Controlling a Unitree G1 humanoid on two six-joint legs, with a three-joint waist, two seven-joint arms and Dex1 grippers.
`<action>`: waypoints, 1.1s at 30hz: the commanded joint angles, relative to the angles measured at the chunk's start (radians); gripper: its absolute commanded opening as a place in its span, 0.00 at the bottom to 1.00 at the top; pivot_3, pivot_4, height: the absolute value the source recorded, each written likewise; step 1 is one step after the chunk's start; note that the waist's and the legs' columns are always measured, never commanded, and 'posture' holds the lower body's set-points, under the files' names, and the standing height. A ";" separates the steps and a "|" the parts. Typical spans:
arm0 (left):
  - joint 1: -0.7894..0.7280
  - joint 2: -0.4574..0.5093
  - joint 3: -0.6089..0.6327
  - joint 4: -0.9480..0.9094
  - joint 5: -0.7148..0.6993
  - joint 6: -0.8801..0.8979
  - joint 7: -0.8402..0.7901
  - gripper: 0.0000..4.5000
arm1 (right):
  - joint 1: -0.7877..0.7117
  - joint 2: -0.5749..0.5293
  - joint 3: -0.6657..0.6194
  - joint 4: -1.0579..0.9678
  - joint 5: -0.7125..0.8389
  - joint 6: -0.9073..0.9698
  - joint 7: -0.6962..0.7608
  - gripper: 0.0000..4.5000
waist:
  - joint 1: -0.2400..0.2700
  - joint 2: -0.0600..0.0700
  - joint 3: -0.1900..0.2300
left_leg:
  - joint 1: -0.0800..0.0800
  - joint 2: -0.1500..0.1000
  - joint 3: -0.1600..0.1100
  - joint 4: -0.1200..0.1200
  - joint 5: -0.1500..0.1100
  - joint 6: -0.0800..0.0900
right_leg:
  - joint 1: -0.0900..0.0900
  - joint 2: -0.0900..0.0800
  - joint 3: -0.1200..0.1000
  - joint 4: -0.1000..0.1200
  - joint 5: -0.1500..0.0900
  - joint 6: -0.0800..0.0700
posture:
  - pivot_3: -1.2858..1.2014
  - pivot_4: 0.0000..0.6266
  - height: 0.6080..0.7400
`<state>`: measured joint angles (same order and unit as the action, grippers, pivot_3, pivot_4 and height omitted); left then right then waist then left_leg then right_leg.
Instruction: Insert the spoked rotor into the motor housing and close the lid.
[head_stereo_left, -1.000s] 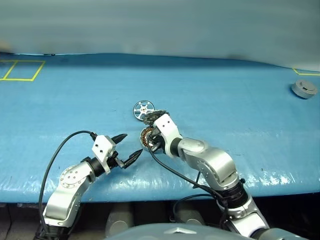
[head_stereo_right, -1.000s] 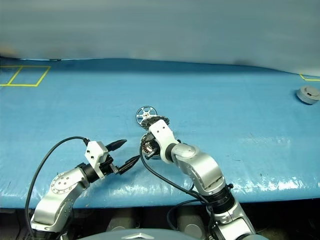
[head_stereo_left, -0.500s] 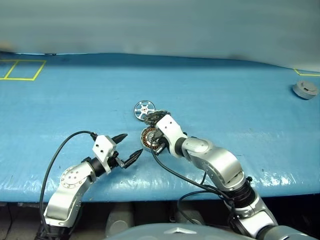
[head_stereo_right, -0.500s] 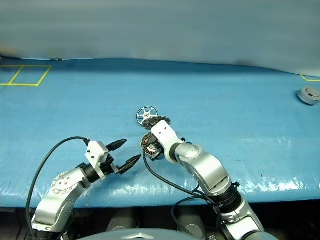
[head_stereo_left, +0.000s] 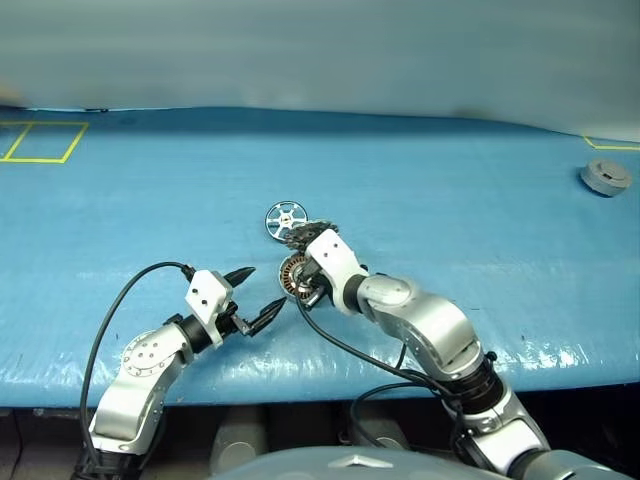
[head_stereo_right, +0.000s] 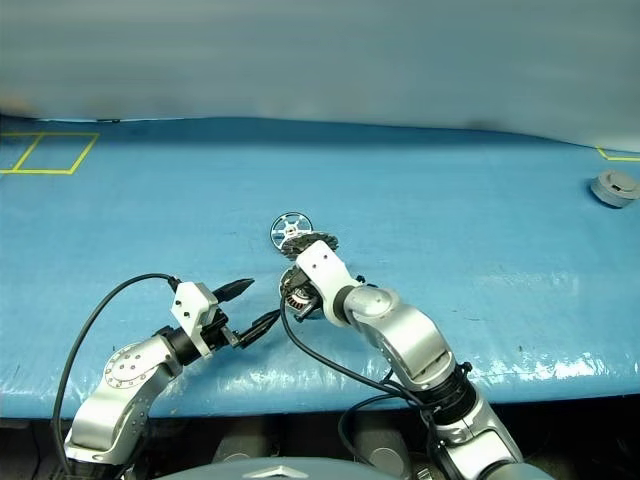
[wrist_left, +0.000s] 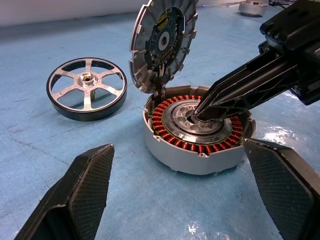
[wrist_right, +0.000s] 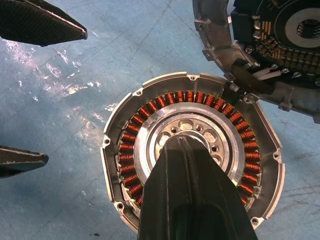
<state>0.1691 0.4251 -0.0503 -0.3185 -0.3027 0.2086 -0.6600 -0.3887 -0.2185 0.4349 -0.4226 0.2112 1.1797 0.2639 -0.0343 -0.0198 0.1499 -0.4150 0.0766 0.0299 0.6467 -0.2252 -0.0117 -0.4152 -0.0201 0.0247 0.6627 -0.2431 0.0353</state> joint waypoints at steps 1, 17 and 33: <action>0.003 -0.002 0.005 -0.019 0.000 -0.021 0.001 1.00 | 0.000 -0.006 0.012 0.054 -0.013 -0.002 0.004 0.01 | -0.001 0.000 0.000 | 0.000 0.000 0.000 0.000 0.000 0.000 | 0.000 0.000 0.000 0.000 0.000 0.000 | 0.52 0.24 1.00; 0.005 -0.001 0.007 -0.020 -0.001 -0.022 0.005 1.00 | 0.010 -0.056 0.030 0.025 0.003 0.023 0.046 0.01 | 0.004 0.000 0.000 | 0.000 0.000 0.000 -0.001 0.000 0.000 | 0.000 -0.001 0.000 -0.001 0.000 0.000 | 0.52 0.24 1.00; -0.031 0.111 0.132 -0.006 -0.048 0.100 0.008 1.00 | 0.238 -0.096 -0.218 -0.297 0.236 -0.104 0.197 0.01 | 0.009 0.000 0.001 | -0.002 0.000 -0.001 -0.001 -0.001 0.000 | -0.002 0.000 -0.001 -0.002 -0.001 -0.001 | 0.52 0.24 1.00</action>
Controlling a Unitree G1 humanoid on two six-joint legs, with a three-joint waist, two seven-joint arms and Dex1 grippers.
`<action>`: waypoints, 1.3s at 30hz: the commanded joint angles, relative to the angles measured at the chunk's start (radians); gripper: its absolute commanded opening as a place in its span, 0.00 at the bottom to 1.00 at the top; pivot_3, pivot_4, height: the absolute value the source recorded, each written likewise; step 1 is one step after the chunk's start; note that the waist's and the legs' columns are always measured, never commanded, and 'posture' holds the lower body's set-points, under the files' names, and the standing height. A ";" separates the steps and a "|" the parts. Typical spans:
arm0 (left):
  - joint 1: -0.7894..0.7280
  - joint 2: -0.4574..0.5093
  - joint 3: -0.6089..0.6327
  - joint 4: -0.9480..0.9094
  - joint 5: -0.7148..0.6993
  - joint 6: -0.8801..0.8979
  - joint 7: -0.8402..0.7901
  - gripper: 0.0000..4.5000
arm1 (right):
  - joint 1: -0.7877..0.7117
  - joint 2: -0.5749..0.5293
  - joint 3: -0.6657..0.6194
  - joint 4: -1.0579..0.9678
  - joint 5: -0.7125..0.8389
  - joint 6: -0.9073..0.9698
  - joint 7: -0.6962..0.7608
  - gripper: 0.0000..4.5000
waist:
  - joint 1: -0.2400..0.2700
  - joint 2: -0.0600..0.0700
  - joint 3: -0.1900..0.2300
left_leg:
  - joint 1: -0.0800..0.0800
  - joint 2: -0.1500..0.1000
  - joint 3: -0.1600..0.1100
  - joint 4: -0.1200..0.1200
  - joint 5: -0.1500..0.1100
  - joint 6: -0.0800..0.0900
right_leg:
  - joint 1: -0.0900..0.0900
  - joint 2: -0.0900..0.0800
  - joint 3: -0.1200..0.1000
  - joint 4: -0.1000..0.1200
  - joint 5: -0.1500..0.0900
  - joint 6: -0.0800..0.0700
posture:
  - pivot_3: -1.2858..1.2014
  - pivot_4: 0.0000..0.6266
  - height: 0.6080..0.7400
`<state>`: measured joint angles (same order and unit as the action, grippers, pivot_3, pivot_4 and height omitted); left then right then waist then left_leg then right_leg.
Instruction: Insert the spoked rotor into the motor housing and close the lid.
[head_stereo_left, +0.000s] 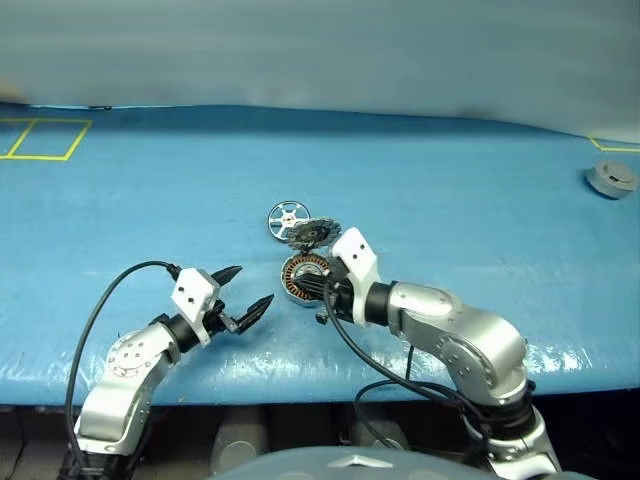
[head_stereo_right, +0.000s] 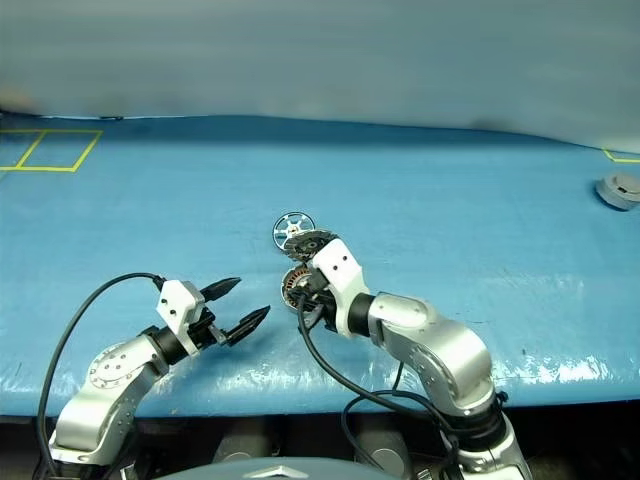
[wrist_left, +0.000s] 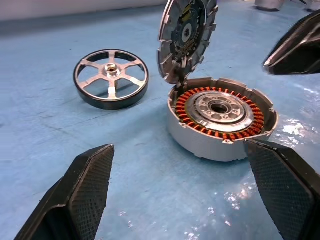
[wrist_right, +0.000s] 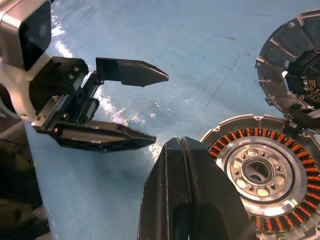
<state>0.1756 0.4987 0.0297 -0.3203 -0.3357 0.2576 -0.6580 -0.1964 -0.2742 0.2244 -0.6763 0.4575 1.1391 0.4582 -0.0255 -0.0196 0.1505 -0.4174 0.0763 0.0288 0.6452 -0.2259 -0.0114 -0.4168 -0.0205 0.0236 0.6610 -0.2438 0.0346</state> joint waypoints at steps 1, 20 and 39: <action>-0.064 0.056 0.066 0.016 -0.011 0.073 0.012 1.00 | 0.070 -0.058 -0.001 -0.044 -0.021 -0.083 -0.002 0.01 | 0.002 0.000 0.000 | 0.000 0.000 0.000 0.000 0.000 0.000 | 0.000 0.000 0.000 0.000 0.000 0.000 | 0.52 0.24 1.00; -0.860 0.196 -0.246 0.661 0.220 0.065 -0.422 0.78 | 0.141 -0.018 0.024 0.014 -0.057 -0.215 -0.102 0.00 | 0.015 -0.002 0.001 | -0.002 -0.002 -0.001 0.002 0.000 0.000 | 0.000 0.001 0.001 0.000 0.001 0.002 | 0.52 0.24 1.00; -1.251 -0.006 -0.429 1.281 0.514 -0.462 -0.506 0.99 | 0.197 0.011 0.021 -0.006 -0.063 -0.241 -0.175 0.00 | 0.012 -0.002 0.001 | -0.016 -0.003 -0.004 0.004 -0.002 0.003 | -0.010 0.001 0.001 0.001 0.005 0.006 | 0.52 0.24 1.00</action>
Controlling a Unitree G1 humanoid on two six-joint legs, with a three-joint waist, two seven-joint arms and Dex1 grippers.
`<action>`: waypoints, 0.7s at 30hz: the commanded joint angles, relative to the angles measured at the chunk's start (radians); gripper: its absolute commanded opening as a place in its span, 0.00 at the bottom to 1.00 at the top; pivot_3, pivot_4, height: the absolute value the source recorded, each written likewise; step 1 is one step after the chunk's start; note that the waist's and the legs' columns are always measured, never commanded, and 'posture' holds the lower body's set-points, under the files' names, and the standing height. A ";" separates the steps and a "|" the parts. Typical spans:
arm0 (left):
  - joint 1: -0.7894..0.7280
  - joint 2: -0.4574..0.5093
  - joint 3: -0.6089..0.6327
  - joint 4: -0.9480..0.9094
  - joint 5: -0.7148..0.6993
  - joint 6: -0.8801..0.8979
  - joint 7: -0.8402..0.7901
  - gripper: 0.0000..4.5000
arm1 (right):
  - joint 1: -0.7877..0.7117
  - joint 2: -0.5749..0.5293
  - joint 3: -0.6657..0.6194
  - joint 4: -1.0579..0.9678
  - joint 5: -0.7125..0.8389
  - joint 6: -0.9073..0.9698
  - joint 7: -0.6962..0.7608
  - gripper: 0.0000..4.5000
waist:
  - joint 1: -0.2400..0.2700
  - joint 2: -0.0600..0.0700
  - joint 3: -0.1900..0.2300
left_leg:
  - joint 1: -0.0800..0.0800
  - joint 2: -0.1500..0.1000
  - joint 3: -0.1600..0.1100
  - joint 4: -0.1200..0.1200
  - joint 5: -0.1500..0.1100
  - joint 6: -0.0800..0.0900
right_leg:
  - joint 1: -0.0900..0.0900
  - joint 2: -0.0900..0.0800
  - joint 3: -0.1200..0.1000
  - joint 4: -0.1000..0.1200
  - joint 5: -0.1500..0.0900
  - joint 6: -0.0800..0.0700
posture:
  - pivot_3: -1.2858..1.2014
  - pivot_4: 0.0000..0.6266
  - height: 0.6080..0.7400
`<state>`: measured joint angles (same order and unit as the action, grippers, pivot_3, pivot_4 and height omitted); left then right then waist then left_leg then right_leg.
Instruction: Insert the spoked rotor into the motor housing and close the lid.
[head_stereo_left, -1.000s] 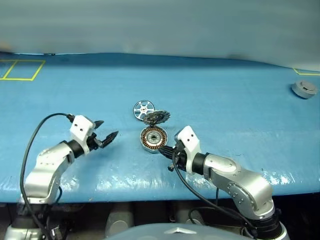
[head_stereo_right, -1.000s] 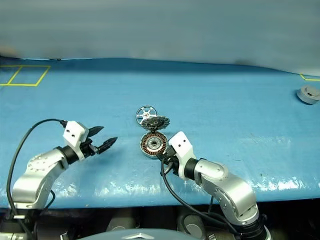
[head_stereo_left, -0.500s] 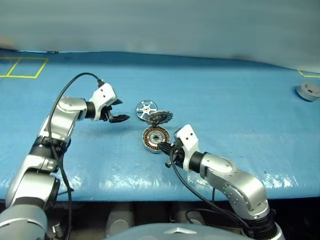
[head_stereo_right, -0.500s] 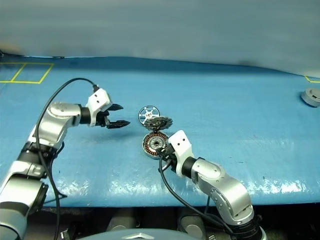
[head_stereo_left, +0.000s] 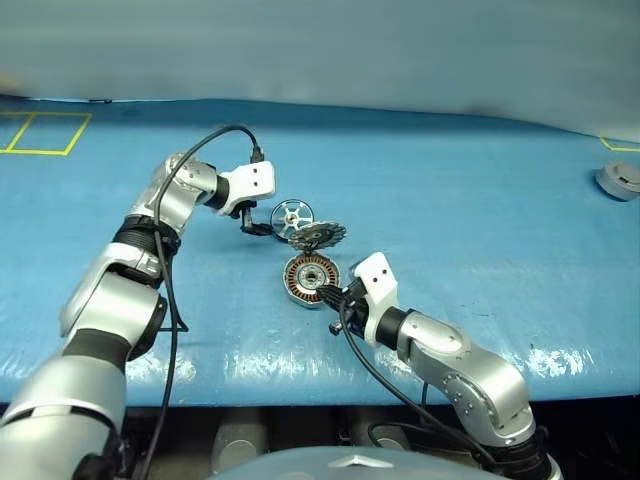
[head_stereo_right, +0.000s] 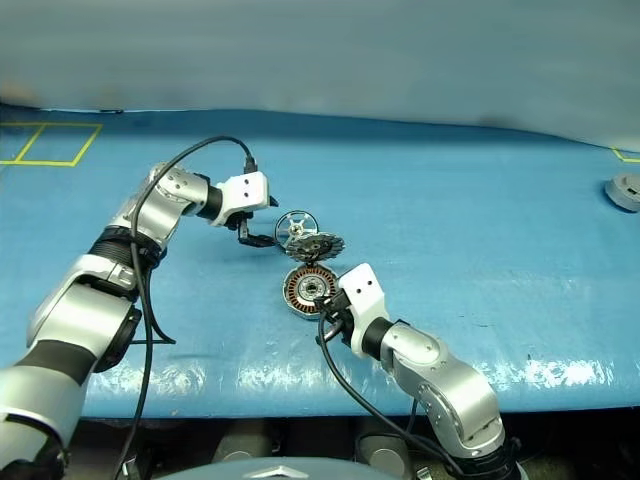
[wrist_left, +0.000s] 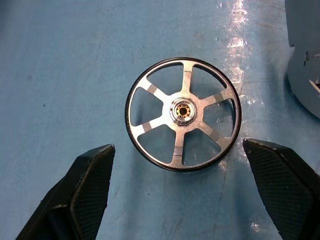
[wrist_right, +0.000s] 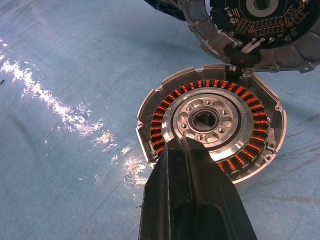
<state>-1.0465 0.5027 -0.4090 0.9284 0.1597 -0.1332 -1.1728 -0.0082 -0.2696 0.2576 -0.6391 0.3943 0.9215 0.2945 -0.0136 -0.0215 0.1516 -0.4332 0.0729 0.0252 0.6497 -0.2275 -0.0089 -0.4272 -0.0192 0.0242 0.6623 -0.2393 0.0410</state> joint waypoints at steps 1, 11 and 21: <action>-0.031 -0.017 0.013 0.051 0.025 -0.090 0.020 0.99 | 0.011 0.007 -0.014 -0.046 0.000 -0.024 -0.014 0.00 | 0.001 0.000 0.000 | 0.000 0.000 0.000 0.001 0.000 0.000 | 0.000 0.000 0.000 0.000 0.000 0.000 | 0.52 0.24 1.00; -0.095 -0.062 0.052 0.162 0.038 -0.182 0.084 0.99 | 0.055 0.005 0.002 -0.051 -0.002 -0.096 -0.001 0.00 | 0.002 0.000 0.000 | -0.002 -0.001 -0.001 0.007 0.000 0.000 | 0.001 -0.001 0.000 0.003 0.002 0.003 | 0.52 0.24 1.00; -0.123 -0.090 0.083 0.231 0.033 -0.182 0.063 0.99 | 0.081 0.028 0.021 -0.026 -0.025 -0.149 -0.025 0.00 | 0.000 0.000 0.000 | -0.002 -0.001 -0.002 0.011 -0.001 0.001 | 0.001 -0.001 0.000 0.007 0.002 0.004 | 0.52 0.24 1.00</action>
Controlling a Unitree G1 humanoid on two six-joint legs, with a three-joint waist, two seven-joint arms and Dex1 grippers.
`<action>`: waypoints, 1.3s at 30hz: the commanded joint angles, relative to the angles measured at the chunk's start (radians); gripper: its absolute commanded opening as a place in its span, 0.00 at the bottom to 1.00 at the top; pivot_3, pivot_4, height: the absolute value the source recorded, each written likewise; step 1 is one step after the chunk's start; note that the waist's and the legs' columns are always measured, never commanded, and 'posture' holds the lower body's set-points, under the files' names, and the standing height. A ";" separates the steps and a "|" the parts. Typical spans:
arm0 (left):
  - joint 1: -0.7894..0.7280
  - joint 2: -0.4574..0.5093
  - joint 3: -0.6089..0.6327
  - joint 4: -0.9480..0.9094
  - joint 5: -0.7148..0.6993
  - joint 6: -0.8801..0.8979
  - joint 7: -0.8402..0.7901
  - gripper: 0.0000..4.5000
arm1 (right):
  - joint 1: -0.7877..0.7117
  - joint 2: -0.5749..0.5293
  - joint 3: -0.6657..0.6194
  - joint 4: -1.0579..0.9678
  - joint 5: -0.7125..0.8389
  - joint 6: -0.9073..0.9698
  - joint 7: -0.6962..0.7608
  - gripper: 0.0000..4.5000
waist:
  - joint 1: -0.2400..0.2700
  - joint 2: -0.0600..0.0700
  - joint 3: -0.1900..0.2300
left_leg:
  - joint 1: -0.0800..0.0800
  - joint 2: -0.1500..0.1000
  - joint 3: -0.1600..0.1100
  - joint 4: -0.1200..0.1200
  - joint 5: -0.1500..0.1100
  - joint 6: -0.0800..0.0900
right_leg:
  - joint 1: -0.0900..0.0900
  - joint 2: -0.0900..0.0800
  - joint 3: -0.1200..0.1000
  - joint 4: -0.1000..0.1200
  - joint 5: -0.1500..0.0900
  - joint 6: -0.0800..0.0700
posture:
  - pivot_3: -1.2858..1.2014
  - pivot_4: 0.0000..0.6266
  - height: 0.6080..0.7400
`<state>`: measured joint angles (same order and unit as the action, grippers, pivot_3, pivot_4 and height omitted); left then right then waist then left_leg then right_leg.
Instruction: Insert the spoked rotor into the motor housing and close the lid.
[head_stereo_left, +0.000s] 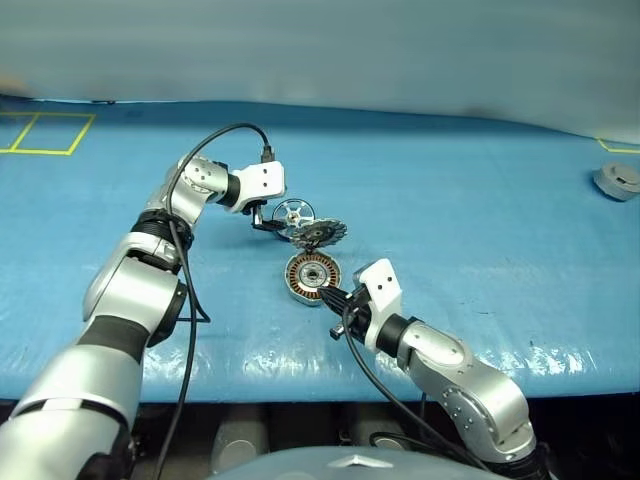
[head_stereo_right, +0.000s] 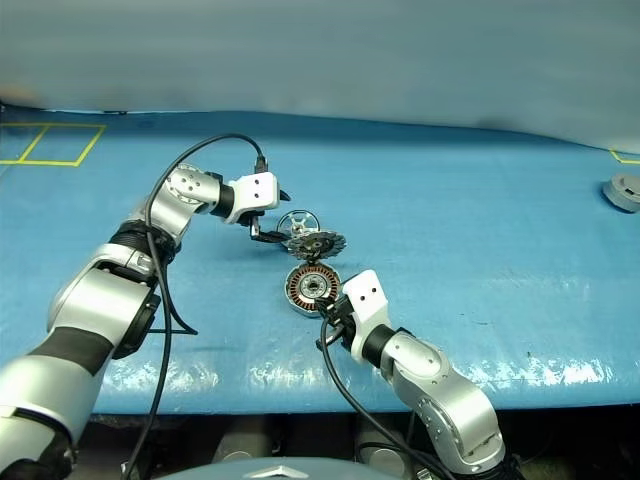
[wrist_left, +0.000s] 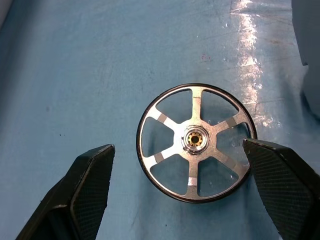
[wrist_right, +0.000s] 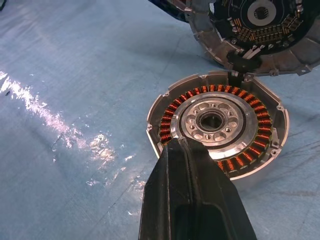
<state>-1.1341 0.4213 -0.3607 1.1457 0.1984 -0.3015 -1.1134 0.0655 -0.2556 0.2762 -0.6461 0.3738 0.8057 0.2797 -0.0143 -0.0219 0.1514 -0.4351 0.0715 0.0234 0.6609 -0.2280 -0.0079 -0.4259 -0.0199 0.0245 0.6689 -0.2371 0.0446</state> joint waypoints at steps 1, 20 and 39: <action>-0.034 -0.012 0.039 0.019 -0.008 -0.014 0.006 0.99 | 0.010 0.017 0.003 -0.019 -0.007 -0.037 -0.012 0.00 | 0.001 0.000 0.000 | 0.000 0.000 0.000 0.000 0.000 0.000 | 0.000 0.000 0.000 0.000 0.000 0.000 | 0.52 0.24 1.00; -0.039 -0.054 0.048 0.085 0.058 -0.002 0.076 0.99 | 0.054 0.042 0.005 -0.036 -0.033 -0.059 -0.045 0.00 | 0.001 0.000 0.000 | 0.002 -0.001 0.000 0.004 0.000 0.000 | 0.000 0.000 0.001 0.007 0.000 0.000 | 0.52 0.24 1.00; -0.053 -0.064 0.042 0.107 0.123 -0.002 0.111 0.99 | 0.060 0.052 0.009 -0.035 -0.038 -0.067 -0.053 0.00 | 0.000 0.000 0.000 | 0.002 -0.001 0.000 0.005 0.000 0.000 | 0.000 0.000 0.001 0.008 0.000 0.000 | 0.52 0.24 1.00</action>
<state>-1.1449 0.3572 -0.3241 1.2541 0.3158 -0.2951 -1.0045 0.1262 -0.2097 0.2864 -0.6446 0.3361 0.7641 0.2322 -0.0139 -0.0223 0.1511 -0.4330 0.0704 0.0231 0.6656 -0.2278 -0.0079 -0.4255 -0.0204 0.0254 0.6768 -0.2370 0.0446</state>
